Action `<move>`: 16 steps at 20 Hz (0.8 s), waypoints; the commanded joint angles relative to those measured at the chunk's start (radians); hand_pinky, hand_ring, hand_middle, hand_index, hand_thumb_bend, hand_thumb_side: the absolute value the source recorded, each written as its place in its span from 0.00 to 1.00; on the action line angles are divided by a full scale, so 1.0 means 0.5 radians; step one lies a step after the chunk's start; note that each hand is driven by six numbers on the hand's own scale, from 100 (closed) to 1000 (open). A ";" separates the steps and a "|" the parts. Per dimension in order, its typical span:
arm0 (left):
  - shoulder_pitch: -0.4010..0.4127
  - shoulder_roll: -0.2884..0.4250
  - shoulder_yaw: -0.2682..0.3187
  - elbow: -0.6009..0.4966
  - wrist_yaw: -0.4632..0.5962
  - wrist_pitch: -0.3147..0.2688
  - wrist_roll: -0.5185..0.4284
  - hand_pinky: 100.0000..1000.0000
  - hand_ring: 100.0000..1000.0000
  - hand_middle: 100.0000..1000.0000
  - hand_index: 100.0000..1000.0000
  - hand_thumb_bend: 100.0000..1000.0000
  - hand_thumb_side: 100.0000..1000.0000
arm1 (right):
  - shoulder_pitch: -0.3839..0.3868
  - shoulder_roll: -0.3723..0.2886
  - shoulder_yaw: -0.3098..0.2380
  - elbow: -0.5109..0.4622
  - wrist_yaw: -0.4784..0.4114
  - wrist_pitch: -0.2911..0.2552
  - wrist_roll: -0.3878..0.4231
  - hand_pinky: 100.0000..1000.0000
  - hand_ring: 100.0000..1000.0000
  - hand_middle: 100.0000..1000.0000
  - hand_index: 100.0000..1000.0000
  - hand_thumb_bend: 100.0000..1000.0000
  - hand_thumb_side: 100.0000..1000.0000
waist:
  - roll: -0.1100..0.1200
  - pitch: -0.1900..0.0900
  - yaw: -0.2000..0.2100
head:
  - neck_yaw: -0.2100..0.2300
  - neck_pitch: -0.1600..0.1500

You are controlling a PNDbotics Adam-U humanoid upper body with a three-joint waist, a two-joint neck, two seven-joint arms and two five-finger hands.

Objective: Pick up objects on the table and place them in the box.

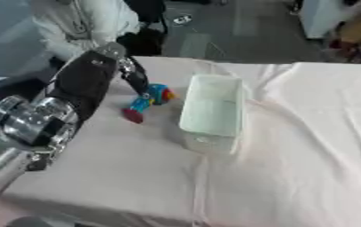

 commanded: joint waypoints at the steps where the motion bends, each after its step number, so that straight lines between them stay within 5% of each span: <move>1: -0.075 0.022 -0.019 -0.060 -0.071 -0.519 -0.536 0.72 0.91 0.91 1.00 1.00 1.00 | -0.025 0.015 0.004 -0.024 -0.003 0.013 0.003 0.22 0.29 0.40 0.57 0.00 1.00 | 0.002 -0.025 -0.011 | 0.038 -0.001; 7: -0.073 0.010 -0.056 -0.107 -0.210 -0.572 -0.536 0.80 0.97 0.99 1.00 1.00 1.00 | -0.033 0.036 0.009 -0.024 -0.007 0.017 -0.001 0.23 0.30 0.40 0.57 0.00 1.00 | 0.012 -0.030 -0.031 | 0.071 -0.001; 8: -0.075 0.009 -0.060 -0.109 -0.246 -0.577 -0.536 0.84 1.00 1.00 1.00 1.00 0.83 | -0.034 0.038 0.009 -0.024 -0.007 0.017 -0.002 0.23 0.30 0.40 0.57 0.00 1.00 | 0.013 -0.031 -0.033 | 0.071 -0.001; 10: -0.081 0.006 -0.058 -0.122 -0.312 -0.570 -0.536 0.83 1.00 1.00 1.00 0.94 0.72 | -0.035 0.040 0.010 -0.024 -0.006 0.017 -0.005 0.23 0.30 0.40 0.57 0.00 1.00 | 0.013 -0.032 -0.034 | 0.071 -0.001; 11: -0.084 0.004 -0.057 -0.143 -0.330 -0.559 -0.533 0.84 1.00 1.00 1.00 0.98 0.75 | -0.035 0.040 0.011 -0.024 -0.006 0.017 -0.006 0.23 0.30 0.40 0.57 0.00 1.00 | 0.013 -0.033 -0.034 | 0.071 -0.001; 12: -0.085 0.004 -0.052 -0.163 -0.331 -0.550 -0.520 0.82 0.99 1.00 1.00 0.80 1.00 | -0.034 0.040 0.011 -0.024 -0.006 0.017 -0.006 0.23 0.30 0.40 0.57 0.00 1.00 | 0.013 -0.033 -0.034 | 0.071 -0.001; 15: -0.076 0.015 -0.053 -0.207 -0.259 -0.538 -0.432 0.78 0.96 0.97 1.00 0.82 1.00 | -0.032 0.037 0.012 -0.024 -0.006 0.019 -0.007 0.23 0.30 0.40 0.57 0.00 1.00 | 0.014 -0.034 -0.031 | 0.069 -0.001; 16: -0.074 0.019 -0.059 -0.214 -0.241 -0.532 -0.412 0.72 0.92 0.93 1.00 0.74 1.00 | -0.031 0.036 0.013 -0.024 -0.006 0.020 -0.006 0.23 0.30 0.40 0.57 0.00 1.00 | 0.014 -0.034 -0.030 | 0.069 -0.001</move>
